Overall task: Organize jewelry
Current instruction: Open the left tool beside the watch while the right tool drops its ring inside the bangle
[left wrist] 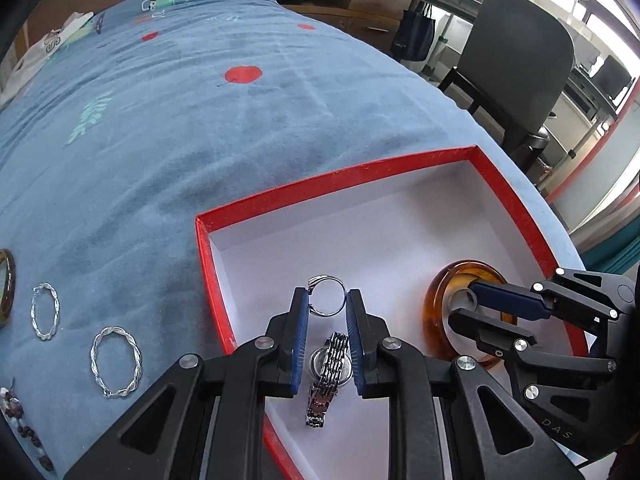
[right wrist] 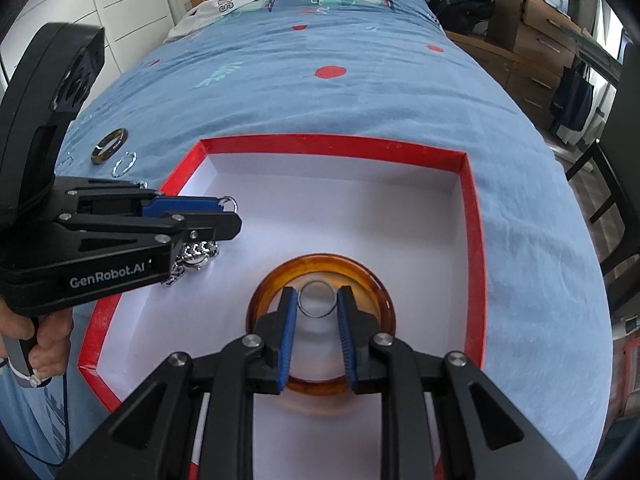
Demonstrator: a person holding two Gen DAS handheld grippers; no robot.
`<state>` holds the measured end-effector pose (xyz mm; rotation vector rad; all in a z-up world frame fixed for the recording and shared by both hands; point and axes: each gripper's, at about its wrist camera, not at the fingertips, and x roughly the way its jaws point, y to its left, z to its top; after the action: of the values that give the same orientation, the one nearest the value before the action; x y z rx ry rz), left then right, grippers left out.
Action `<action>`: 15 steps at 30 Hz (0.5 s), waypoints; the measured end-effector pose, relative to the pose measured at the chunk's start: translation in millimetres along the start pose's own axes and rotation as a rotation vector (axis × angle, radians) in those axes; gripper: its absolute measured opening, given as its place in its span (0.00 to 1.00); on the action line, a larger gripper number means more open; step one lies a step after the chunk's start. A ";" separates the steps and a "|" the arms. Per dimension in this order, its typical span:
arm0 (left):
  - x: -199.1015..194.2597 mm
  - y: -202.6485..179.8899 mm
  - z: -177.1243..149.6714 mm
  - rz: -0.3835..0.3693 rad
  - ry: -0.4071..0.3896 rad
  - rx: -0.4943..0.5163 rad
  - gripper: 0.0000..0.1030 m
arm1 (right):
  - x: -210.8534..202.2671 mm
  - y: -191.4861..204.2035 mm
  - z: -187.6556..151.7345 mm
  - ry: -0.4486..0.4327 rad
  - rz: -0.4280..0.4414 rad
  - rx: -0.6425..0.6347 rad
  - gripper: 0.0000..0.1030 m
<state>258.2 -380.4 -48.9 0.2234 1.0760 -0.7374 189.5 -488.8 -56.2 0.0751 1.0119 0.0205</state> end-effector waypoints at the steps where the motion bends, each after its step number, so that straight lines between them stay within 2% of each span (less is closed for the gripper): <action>1: -0.1 0.1 0.0 -0.002 0.001 0.000 0.19 | -0.2 -0.1 -0.3 -0.003 0.000 0.001 0.20; 6: 0.6 -1.3 1.2 0.007 0.010 0.011 0.19 | -1.5 0.6 -1.9 -0.004 0.005 -0.001 0.20; 15: -3.5 -7.2 2.4 0.013 0.014 0.026 0.33 | -10.4 -1.0 -3.2 -0.011 0.002 0.021 0.20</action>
<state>254.4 -385.5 -43.4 0.2582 1.0778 -0.7394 181.3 -490.1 -49.1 0.0951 1.0010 0.0115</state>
